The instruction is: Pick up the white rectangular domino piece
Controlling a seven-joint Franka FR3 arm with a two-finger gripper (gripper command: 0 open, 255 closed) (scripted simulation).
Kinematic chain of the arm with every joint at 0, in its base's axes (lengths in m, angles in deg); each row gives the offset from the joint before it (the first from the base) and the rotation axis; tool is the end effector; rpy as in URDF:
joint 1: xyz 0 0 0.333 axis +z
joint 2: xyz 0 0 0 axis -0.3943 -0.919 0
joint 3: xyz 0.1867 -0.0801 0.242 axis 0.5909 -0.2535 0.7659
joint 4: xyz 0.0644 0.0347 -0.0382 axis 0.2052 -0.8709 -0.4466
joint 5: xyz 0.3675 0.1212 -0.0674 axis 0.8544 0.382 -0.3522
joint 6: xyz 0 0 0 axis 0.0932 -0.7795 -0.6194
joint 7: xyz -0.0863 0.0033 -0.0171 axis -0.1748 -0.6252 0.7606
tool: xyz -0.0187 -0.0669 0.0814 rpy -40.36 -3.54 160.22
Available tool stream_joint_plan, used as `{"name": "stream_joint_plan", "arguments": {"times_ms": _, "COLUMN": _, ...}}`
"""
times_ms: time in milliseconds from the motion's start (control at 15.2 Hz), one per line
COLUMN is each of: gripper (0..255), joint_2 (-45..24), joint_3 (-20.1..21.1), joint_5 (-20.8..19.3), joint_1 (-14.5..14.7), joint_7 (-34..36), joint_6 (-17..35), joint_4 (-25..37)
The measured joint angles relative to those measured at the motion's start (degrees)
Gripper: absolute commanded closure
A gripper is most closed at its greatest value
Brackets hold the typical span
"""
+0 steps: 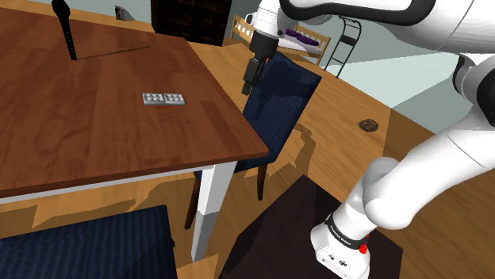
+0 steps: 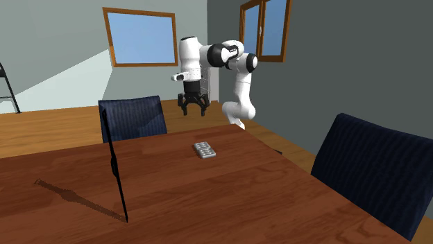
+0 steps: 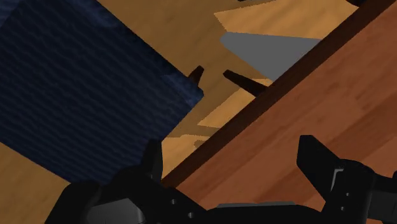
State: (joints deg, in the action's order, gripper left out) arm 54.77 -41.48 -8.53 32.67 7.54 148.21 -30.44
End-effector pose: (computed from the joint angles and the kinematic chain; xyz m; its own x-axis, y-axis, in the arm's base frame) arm 0.4695 0.1088 0.5850 0.8939 0.4463 0.0416 0.4481 -0.8923 -0.0559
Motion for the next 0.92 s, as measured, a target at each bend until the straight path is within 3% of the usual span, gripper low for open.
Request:
{"name": "stream_joint_plan", "arguments": {"times_ms": 330, "gripper": 0, "joint_2": -10.4, "joint_3": 2.1, "joint_5": -1.1, "joint_1": 2.5, "joint_7": -5.8, "joint_6": -0.7, "joint_4": 10.6}}
{"name": "stream_joint_plan", "arguments": {"times_ms": 924, "gripper": 0, "joint_2": -29.7, "joint_3": 6.9, "joint_5": -5.4, "joint_1": 7.9, "joint_7": -14.5, "joint_6": -6.5, "joint_4": 34.7}}
